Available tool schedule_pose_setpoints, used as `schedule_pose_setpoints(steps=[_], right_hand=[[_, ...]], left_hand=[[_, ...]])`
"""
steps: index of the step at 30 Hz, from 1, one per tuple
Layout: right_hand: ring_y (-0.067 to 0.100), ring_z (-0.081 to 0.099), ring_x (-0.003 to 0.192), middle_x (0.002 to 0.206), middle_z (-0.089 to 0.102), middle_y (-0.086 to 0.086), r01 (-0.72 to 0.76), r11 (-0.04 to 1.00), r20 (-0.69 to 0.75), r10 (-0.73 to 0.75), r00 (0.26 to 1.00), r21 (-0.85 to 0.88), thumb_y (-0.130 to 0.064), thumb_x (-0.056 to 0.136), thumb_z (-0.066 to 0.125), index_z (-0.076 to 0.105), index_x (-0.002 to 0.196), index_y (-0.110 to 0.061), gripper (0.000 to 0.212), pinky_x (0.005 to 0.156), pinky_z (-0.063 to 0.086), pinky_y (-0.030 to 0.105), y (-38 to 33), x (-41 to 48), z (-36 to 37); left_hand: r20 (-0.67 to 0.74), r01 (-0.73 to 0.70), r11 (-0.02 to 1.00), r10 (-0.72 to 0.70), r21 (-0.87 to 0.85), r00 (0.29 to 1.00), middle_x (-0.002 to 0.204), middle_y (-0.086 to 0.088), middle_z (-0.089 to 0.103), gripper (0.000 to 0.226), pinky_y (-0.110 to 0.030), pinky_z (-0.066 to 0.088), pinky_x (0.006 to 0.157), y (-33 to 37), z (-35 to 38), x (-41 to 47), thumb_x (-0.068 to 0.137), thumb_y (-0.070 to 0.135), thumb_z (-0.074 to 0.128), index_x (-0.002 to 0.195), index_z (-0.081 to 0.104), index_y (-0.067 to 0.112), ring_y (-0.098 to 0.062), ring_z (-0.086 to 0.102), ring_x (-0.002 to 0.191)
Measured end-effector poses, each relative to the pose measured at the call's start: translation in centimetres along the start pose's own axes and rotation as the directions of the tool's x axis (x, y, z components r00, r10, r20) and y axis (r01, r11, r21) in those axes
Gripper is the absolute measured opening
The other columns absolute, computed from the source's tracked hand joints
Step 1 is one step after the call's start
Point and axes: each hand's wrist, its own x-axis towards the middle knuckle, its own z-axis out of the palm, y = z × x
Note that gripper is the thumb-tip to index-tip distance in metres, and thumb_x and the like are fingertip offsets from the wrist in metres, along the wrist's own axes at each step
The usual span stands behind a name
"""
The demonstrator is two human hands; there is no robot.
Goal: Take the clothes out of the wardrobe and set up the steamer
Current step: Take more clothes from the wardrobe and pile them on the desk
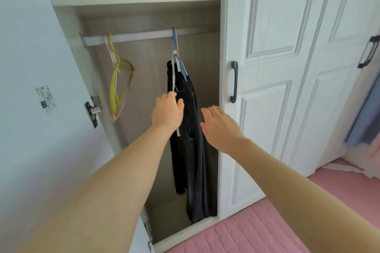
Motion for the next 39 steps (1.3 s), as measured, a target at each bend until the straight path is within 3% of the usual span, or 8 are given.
schedule_pose_setpoints(steps=[6, 13, 20, 29, 32, 39], right_hand=[[0.02, 0.05, 0.115, 0.127, 0.054, 0.005, 0.001, 1.0, -0.008, -0.001, 1.0, -0.017, -0.024, 0.098, 0.048, 0.043, 0.134, -0.011, 0.039, 0.096, 0.045, 0.028, 1.8, 4.6, 0.8], [0.022, 0.054, 0.114, 0.129, 0.053, 0.008, -0.132, 0.963, -0.022, 0.141, 0.99, 0.236, -0.027, 0.1, 0.044, 0.037, 0.139, -0.009, 0.044, 0.094, 0.047, 0.03, 2.1, 8.7, 1.6], [0.026, 0.054, 0.118, 0.135, 0.05, 0.011, -0.282, 0.848, 0.075, 0.279, 0.957, 0.449, -0.033, 0.101, 0.041, 0.037, 0.139, -0.008, 0.046, 0.093, 0.047, 0.03, 1.7, 11.3, 2.4], [0.027, 0.055, 0.116, 0.133, 0.052, 0.014, -0.317, 0.771, 0.108, 0.311, 0.944, 0.552, -0.035, 0.099, 0.047, 0.039, 0.138, -0.004, 0.051, 0.086, 0.046, 0.029, 2.2, 12.3, 3.3], [0.026, 0.056, 0.115, 0.132, 0.053, 0.013, -0.313, 0.755, 0.118, 0.303, 0.946, 0.576, -0.035, 0.098, 0.049, 0.04, 0.138, -0.005, 0.051, 0.084, 0.045, 0.027, 1.6, 12.8, 3.4], [0.024, 0.061, 0.097, 0.124, 0.055, 0.014, -0.353, 0.717, 0.176, 0.313, 0.933, 0.601, -0.012, 0.096, 0.05, 0.036, 0.139, -0.004, 0.046, 0.082, 0.053, 0.031, 1.9, 14.0, 3.4]], left_hand=[[-0.034, -0.011, 0.991, 0.006, -0.134, 0.999, 0.12, -0.002, 0.059, 0.036, -0.039, 0.051, 0.084, 2.3, 0.9, 5.1, 0.095, 0.037, 0.051, 0.124, 0.053, 0.015, -0.019, 0.052, 0.112], [-0.023, 0.107, 0.979, -0.112, -0.172, 0.993, 0.119, -0.006, 0.054, 0.044, -0.035, 0.046, 0.08, 3.0, 2.2, 7.8, 0.089, 0.031, 0.063, 0.125, 0.046, 0.011, -0.024, 0.051, 0.112], [0.108, 0.182, 0.946, -0.158, -0.267, 0.981, 0.118, -0.006, 0.06, 0.048, -0.027, 0.039, 0.075, 1.3, 2.4, 8.8, 0.089, 0.036, 0.063, 0.127, 0.051, 0.009, -0.017, 0.053, 0.1], [0.195, 0.237, 0.881, -0.17, -0.41, 0.966, 0.108, 0.0, 0.059, 0.042, -0.03, 0.047, 0.081, -1.1, 1.7, 8.9, 0.086, 0.034, 0.064, 0.121, 0.056, 0.011, -0.017, 0.058, 0.096], [0.238, 0.287, 0.828, -0.191, -0.482, 0.952, 0.102, 0.005, 0.056, 0.043, -0.022, 0.039, 0.068, -1.8, 1.3, 8.9, 0.087, 0.031, 0.064, 0.124, 0.056, 0.012, -0.007, 0.053, 0.082], [0.209, 0.27, 0.831, -0.189, -0.486, 0.96, 0.12, -0.002, 0.059, 0.042, -0.029, 0.045, 0.09, -3.1, 0.6, 9.8, 0.086, 0.022, 0.061, 0.127, 0.055, 0.013, -0.018, 0.055, 0.108]])
